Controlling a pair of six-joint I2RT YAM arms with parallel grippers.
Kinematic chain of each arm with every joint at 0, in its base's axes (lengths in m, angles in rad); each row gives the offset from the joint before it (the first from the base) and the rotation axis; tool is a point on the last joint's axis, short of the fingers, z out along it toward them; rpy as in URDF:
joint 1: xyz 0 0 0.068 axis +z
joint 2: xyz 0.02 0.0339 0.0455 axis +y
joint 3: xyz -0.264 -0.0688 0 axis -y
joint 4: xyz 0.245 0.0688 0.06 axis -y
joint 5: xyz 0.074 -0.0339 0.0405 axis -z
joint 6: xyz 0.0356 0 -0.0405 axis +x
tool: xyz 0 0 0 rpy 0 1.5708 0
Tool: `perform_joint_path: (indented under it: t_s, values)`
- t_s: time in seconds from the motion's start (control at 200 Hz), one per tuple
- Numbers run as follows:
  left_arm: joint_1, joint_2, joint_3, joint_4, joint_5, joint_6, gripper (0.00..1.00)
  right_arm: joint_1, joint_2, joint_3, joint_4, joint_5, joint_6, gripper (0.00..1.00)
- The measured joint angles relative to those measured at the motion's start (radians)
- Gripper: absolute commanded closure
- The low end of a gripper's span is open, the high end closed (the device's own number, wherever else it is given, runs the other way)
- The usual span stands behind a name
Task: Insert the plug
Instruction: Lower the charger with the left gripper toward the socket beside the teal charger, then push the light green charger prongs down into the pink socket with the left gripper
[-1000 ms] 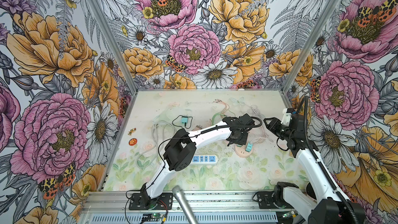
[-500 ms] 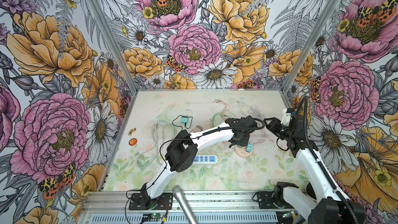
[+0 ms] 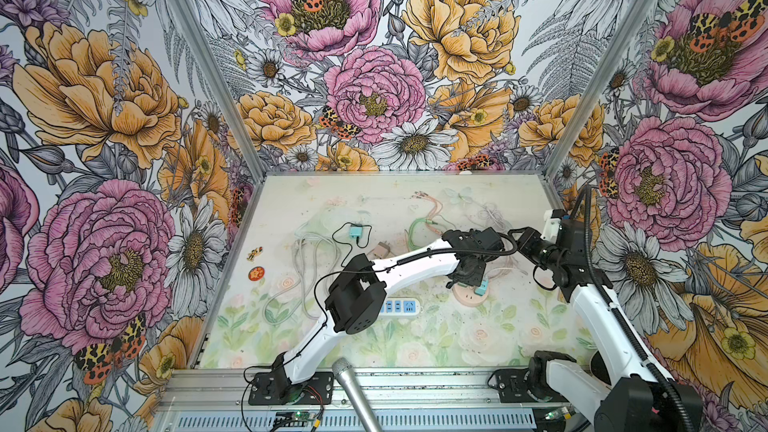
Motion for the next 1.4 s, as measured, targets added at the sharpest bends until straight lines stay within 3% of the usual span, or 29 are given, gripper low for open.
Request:
perform_joint_path:
  t_s: [1.401]
  values:
    - [-0.020, 0.002, 0.003, -0.006, -0.055, -0.028, 1.00, 0.001, 0.032, 0.002, 0.000, -0.019, 0.001, 0.57]
